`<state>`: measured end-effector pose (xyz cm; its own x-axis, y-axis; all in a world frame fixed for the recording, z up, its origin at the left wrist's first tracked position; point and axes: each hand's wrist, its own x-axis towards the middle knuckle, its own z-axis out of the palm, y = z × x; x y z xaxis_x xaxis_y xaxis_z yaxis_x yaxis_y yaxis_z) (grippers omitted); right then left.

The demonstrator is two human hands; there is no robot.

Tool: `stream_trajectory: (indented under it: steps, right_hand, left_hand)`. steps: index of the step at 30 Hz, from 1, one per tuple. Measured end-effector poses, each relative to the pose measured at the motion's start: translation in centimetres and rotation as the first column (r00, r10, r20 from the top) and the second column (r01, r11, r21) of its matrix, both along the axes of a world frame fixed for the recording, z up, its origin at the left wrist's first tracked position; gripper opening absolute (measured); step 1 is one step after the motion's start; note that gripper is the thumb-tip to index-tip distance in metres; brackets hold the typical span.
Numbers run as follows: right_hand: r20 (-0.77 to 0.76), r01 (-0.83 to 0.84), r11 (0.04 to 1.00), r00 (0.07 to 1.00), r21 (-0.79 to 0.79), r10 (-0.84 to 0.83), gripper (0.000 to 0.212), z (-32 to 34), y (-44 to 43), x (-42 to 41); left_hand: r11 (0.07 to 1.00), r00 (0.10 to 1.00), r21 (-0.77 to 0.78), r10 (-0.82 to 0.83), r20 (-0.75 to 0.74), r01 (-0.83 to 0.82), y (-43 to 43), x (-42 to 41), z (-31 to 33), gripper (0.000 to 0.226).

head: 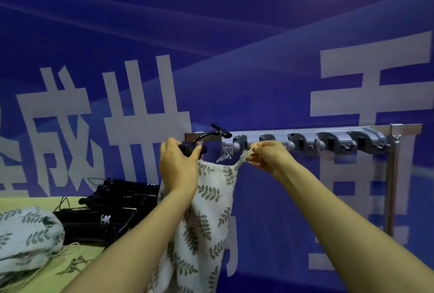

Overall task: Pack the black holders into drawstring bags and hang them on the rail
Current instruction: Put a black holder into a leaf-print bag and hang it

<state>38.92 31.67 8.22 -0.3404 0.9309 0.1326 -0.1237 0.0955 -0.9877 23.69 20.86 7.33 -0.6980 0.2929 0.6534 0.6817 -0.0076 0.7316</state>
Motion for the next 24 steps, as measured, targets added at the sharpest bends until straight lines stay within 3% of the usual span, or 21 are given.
stream_trajectory:
  steps: [4,7,11,14,19,24]
  right_hand:
    - [-0.002,0.088,0.996,0.996,-0.004,-0.088,0.024,-0.4,1.4,-1.0]
    - [0.131,0.104,0.989,0.984,0.107,-0.118,0.026,-0.5,2.0,-2.3]
    - [0.163,0.046,0.975,0.983,0.218,-0.083,0.024,0.1,2.2,-4.6]
    - [0.238,0.026,0.945,0.965,0.326,-0.108,0.023,0.5,2.7,-6.2]
    - [0.364,0.076,0.861,0.885,0.503,-0.291,0.023,0.7,3.5,-8.2]
    - [0.339,0.104,0.889,0.900,0.445,-0.275,0.019,0.9,4.9,-8.9]
  left_hand:
    - [0.999,0.992,-0.031,0.033,0.124,-0.030,0.9,-0.7,-2.4,0.034]
    - [0.998,0.974,-0.048,0.046,0.222,-0.037,1.7,-1.4,-3.6,0.034]
    - [0.997,0.951,-0.077,0.008,0.308,0.017,3.1,-2.3,-4.7,0.034]
    - [0.992,0.941,-0.107,-0.025,0.338,0.064,3.9,-2.7,-5.2,0.032]
    - [0.974,0.941,-0.194,-0.049,0.335,0.120,4.7,-2.9,-5.4,0.027]
    - [0.943,0.931,-0.268,-0.095,0.353,0.198,5.7,-3.4,-5.1,0.025]
